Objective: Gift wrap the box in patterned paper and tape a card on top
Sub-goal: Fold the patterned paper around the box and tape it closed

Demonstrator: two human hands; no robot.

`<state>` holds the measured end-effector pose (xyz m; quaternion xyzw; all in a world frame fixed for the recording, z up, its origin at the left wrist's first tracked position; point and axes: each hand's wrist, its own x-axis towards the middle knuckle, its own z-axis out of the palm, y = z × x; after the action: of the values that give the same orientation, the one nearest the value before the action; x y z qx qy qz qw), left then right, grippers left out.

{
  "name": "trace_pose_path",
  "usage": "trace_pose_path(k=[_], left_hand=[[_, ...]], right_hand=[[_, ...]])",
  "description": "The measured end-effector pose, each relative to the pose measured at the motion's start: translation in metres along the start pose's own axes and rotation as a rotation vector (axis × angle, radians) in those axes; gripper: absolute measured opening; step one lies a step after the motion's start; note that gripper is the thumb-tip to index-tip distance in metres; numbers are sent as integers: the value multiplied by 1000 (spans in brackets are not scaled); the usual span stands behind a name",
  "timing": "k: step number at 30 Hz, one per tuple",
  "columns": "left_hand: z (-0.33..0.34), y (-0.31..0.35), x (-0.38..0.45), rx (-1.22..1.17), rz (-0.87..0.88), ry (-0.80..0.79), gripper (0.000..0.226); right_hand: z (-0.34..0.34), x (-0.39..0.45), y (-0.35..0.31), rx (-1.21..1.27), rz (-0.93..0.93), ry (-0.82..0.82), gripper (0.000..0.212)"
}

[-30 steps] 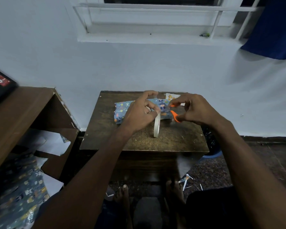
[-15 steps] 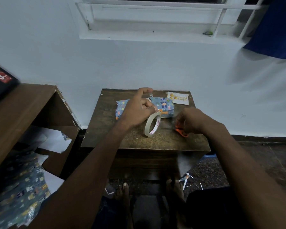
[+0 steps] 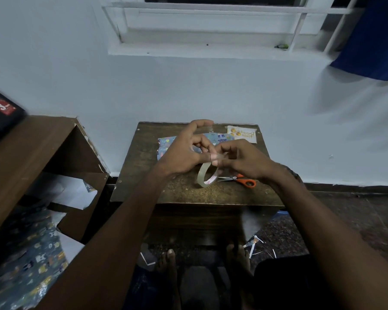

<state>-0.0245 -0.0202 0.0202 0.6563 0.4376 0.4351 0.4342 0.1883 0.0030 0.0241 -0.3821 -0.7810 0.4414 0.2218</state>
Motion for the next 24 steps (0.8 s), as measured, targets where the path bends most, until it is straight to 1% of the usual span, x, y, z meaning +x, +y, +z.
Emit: trace_pose_path(k=[2,4,6,9,12,15,18,20,21,22,24], left_hand=[[1,1,0,-41,23,54,78],[0,2,1,-74,32,103,78],[0,4,2,-96,25,135,79],[2,3,1,-134,-24,185,79],[4,0,2,-143,-95,251,77],[4,1,2,-110,-112,267,75],[4,-1,0,16,-121,259,74],[2,-7,0,121,-142,291,73],[1,-10,0,137,-154,311,71],[-1,-12,1,131,-161,329,68],[-6,-15,2,114,-143,353,63]], right_hand=[[-2,-2,-1,115,56,-18,14],[-4,-3,-3,152,55,-7,17],[-5,-4,-4,172,42,30,13],[-5,-5,-8,170,23,110,4],[-4,-6,-12,143,-12,166,6],[-3,-6,-12,131,-26,176,8],[-4,-3,-7,105,-54,126,13],[-3,-1,-4,80,-78,84,18],[-1,0,-4,56,-75,79,20],[1,1,-1,2,-61,76,21],[8,4,4,-188,-46,32,26]])
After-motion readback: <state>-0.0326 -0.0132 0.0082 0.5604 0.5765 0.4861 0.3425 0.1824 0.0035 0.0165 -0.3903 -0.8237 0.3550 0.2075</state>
